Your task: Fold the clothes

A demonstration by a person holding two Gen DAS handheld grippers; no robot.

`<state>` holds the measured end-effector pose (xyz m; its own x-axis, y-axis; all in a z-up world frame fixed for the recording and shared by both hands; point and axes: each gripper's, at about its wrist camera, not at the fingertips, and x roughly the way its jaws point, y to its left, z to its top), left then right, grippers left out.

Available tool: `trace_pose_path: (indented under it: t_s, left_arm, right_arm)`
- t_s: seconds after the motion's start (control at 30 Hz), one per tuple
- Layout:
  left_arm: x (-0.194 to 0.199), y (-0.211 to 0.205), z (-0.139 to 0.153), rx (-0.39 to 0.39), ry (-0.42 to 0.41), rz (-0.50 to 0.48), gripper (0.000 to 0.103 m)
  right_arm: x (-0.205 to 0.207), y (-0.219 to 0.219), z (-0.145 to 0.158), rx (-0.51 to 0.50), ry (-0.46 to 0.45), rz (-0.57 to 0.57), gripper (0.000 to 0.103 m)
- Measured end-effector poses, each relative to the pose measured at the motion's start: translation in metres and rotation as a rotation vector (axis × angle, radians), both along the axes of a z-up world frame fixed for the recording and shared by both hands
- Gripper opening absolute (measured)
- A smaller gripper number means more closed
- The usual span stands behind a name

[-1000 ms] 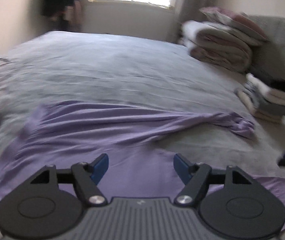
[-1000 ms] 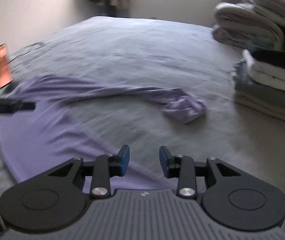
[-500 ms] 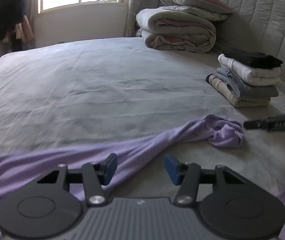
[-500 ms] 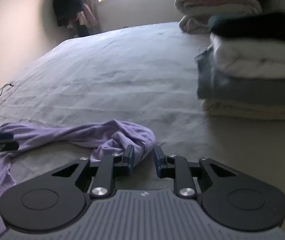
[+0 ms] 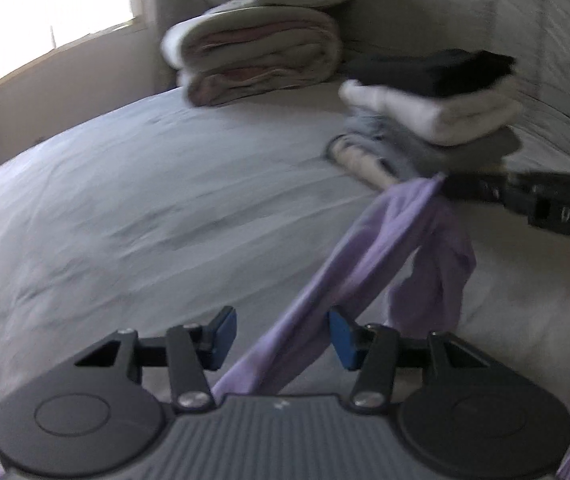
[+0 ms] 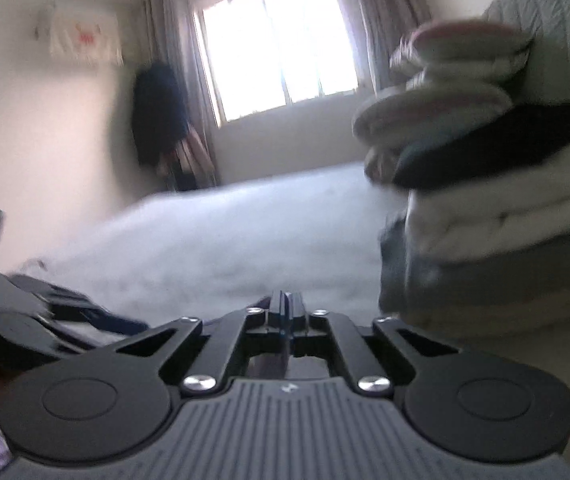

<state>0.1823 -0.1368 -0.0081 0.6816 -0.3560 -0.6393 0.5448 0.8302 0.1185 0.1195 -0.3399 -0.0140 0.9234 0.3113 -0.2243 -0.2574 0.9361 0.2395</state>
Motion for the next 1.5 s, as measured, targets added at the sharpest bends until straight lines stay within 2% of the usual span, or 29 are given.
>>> trace_pose_path:
  t_s: [0.13,0.2,0.3,0.37,0.4,0.63,0.73,0.83,0.87,0.93,1.0,1.27,1.3,1.4,1.5]
  left_arm:
    - [0.001,-0.027,0.014,-0.012,-0.027,-0.047,0.052]
    - [0.002,-0.039,0.02,-0.003,-0.024,-0.083,0.052]
    - [0.007,-0.051,0.021,0.025,0.006,-0.125,0.052]
    - [0.012,-0.055,0.017,0.041,0.029,-0.143,0.052]
    - [0.015,-0.057,0.014,0.049,0.041,-0.149,0.052]
    - [0.03,-0.086,-0.003,0.062,0.09,-0.195,0.052]
    - [0.034,-0.105,-0.008,0.075,0.112,-0.242,0.052]
    - [0.043,-0.123,-0.016,0.135,0.153,-0.26,0.052]
    - [0.046,-0.128,-0.019,0.155,0.159,-0.262,0.048]
    - [0.052,-0.133,-0.022,0.181,0.192,-0.251,0.006]
    - [0.057,-0.133,-0.017,0.16,0.223,-0.227,0.004]
    - [0.056,-0.111,0.043,0.047,0.085,-0.122,0.004]
    - [0.058,-0.11,0.049,0.039,0.076,-0.111,0.004]
    - [0.057,-0.105,0.067,0.031,0.048,-0.08,0.004]
    - [0.054,-0.102,0.078,0.029,0.029,-0.056,0.004]
  right_arm:
    - [-0.002,-0.011,0.002,0.044,-0.039,-0.012,0.001]
    - [0.0,-0.008,0.004,0.028,-0.026,-0.005,0.001]
    - [0.003,-0.012,0.003,0.018,0.034,0.006,0.002]
    - [0.006,-0.016,0.0,0.013,0.079,-0.005,0.007]
    - [0.006,-0.018,-0.002,0.008,0.101,-0.013,0.013]
    - [0.017,-0.028,-0.019,0.03,0.282,-0.07,0.013]
    - [0.016,-0.035,-0.024,0.076,0.311,-0.082,0.013]
    - [0.012,-0.04,-0.026,0.096,0.321,-0.1,0.014]
    - [0.012,-0.041,-0.027,0.101,0.325,-0.103,0.014]
    - [0.011,-0.044,-0.027,0.111,0.332,-0.105,0.014]
    - [0.011,-0.045,-0.028,0.117,0.334,-0.106,0.014]
    - [0.008,-0.05,-0.023,0.159,0.32,-0.105,0.015]
    - [0.008,-0.05,-0.023,0.158,0.32,-0.107,0.017]
    - [0.006,-0.05,-0.022,0.159,0.313,-0.115,0.034]
    - [0.004,-0.051,-0.019,0.165,0.297,-0.116,0.035]
